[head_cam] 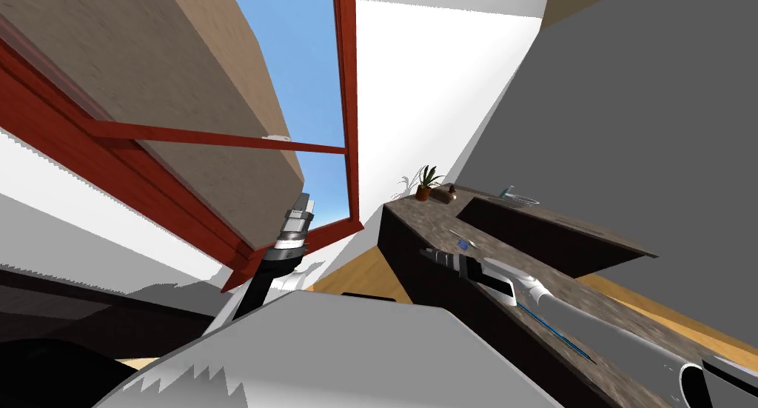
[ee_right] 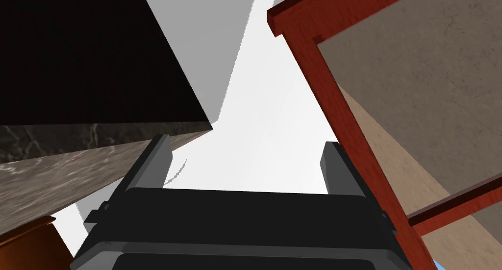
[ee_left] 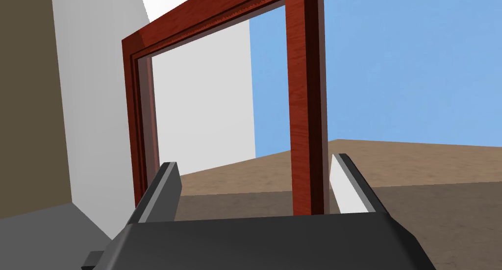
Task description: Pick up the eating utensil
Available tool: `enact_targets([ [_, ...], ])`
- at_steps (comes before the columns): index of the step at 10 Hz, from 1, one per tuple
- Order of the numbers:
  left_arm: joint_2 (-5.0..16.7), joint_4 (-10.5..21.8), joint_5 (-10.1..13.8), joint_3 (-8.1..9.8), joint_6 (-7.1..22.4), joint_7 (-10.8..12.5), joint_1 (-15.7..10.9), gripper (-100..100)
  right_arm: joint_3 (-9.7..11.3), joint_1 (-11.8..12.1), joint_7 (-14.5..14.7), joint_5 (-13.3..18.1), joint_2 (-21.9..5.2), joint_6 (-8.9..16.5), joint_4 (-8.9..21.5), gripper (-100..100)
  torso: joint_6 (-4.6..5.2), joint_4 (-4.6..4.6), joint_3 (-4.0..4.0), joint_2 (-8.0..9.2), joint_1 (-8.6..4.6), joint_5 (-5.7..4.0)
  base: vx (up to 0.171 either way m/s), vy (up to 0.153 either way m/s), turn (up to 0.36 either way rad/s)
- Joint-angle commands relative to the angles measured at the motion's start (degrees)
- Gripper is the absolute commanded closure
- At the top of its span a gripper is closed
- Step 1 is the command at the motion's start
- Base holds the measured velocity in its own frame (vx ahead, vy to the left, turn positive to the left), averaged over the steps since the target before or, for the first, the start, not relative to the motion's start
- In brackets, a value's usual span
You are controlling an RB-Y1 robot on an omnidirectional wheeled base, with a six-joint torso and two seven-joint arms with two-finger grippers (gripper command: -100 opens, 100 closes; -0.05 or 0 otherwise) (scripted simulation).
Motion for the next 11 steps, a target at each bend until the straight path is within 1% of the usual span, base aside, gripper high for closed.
enact_targets([
  [1, 0.00, 0.00, 0.00, 0.00, 0.00, 0.00, 0.00, 0, 0.65, -0.17, -0.37, 0.34, -1.71, 0.29, 0.83, -100, 0.00, 0.00, 0.00, 0.00, 0.00, 0.00, 0.013, -0.072, 0.139],
  [2, 0.00, 0.00, 0.00, 0.00, 0.00, 0.00, 0.01, 0, 1.92, -0.66, -1.05, 1.02, -4.08, 0.47, 3.15, -100, 0.04, 0.00, 0.00, 0.00, 0.03, -0.01, 0.007, -0.096, 0.212],
  [3, 0.00, 0.00, 0.00, 0.00, 0.00, 0.00, 0.00, 0, 3.13, -1.01, -1.73, 1.67, -5.79, 0.72, 4.58, -100, 0.00, 0.00, 0.00, 0.00, -0.05, -0.01, 0.027, -0.144, 0.336],
  [4, 0.01, 0.00, 0.00, 0.01, 0.00, 0.00, 0.00, 0, 3.13, -1.01, -1.73, 1.67, -6.26, 0.72, 5.37, -100, 0.00, -0.01, -0.03, -0.06, -0.20, -0.04, 0.029, -0.124, 0.117],
  [6, 0.00, 0.00, 0.00, 0.01, 0.00, 0.00, 0.01, 0, 5.36, -1.31, -3.06, 2.88, -10.03, 1.38, 9.49, -100, 0.03, -0.02, -0.05, -0.09, -0.17, -0.04, 0.036, -0.141, 0.207],
  [7, 0.01, 0.00, 0.00, 0.01, 0.00, 0.00, 0.01, 0, 5.36, -1.31, -3.06, 2.88, -10.03, 1.38, 9.49, -100, 0.01, -0.03, -0.09, -0.16, -0.28, -0.07, 0.027, -0.135, 0.111],
  [9, 0.01, 0.00, 0.00, 0.01, 0.00, 0.00, 0.01, 0, 7.34, -1.17, -4.31, 3.95, -12.93, 2.19, 13.10, -100, 0.03, -0.02, -0.05, -0.09, -0.21, -0.07, 0.018, -0.155, 0.201],
  [10, 0.01, 0.00, 0.00, 0.01, 0.00, 0.00, 0.01, 0, 8.22, -0.97, -4.89, 4.42, -14.06, 2.62, 14.69, -100, 0.04, -0.02, -0.06, -0.11, -0.33, -0.08, 0.045, -0.227, 0.216],
  [11, 0.01, 0.00, 0.00, 0.02, 0.00, 0.00, 0.01, 0, 8.22, -0.97, -4.89, 4.42, -14.06, 2.62, 14.69, -100, 0.05, -0.04, -0.10, -0.17, -0.50, -0.13, 0.030, -0.158, 0.058],
])
